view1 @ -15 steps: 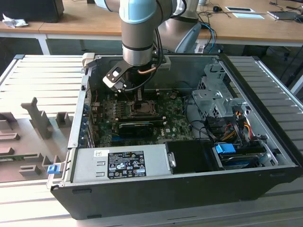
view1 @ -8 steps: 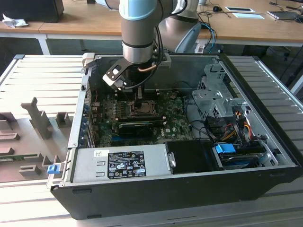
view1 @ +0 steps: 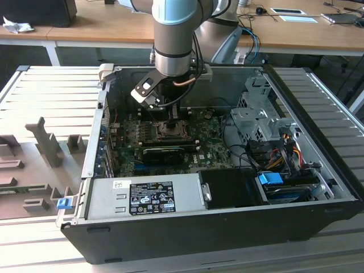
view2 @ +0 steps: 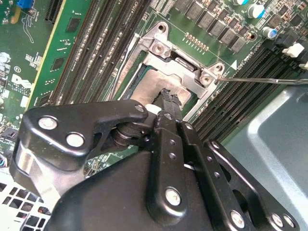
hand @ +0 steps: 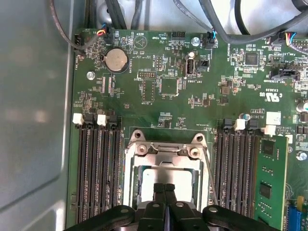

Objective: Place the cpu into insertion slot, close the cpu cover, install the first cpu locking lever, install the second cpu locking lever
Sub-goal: 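Close the cpu cover, then install the first cpu locking lever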

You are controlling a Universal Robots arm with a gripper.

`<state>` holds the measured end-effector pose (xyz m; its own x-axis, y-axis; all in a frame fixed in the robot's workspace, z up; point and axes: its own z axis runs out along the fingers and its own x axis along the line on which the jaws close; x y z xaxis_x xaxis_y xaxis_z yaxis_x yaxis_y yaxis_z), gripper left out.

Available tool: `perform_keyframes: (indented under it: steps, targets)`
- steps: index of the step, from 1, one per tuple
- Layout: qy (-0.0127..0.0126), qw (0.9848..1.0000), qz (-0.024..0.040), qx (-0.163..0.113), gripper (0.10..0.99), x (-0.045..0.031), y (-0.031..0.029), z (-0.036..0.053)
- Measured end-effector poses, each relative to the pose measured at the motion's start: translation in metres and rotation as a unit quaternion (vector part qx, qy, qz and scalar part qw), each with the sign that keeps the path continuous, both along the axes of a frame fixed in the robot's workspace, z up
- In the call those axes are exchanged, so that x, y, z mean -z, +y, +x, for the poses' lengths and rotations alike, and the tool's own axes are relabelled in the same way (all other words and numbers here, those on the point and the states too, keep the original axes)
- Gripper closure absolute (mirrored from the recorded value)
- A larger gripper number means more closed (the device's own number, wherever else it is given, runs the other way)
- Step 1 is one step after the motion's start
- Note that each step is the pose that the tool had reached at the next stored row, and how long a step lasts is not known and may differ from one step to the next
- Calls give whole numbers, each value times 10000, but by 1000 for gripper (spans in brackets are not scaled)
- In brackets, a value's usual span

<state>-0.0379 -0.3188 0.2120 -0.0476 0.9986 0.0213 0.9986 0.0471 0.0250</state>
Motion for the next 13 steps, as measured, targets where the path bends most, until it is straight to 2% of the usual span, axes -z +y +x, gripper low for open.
perform_keyframes:
  steps: [13]
  targets:
    - [1,10000,-1,0,980,-40,0,3]
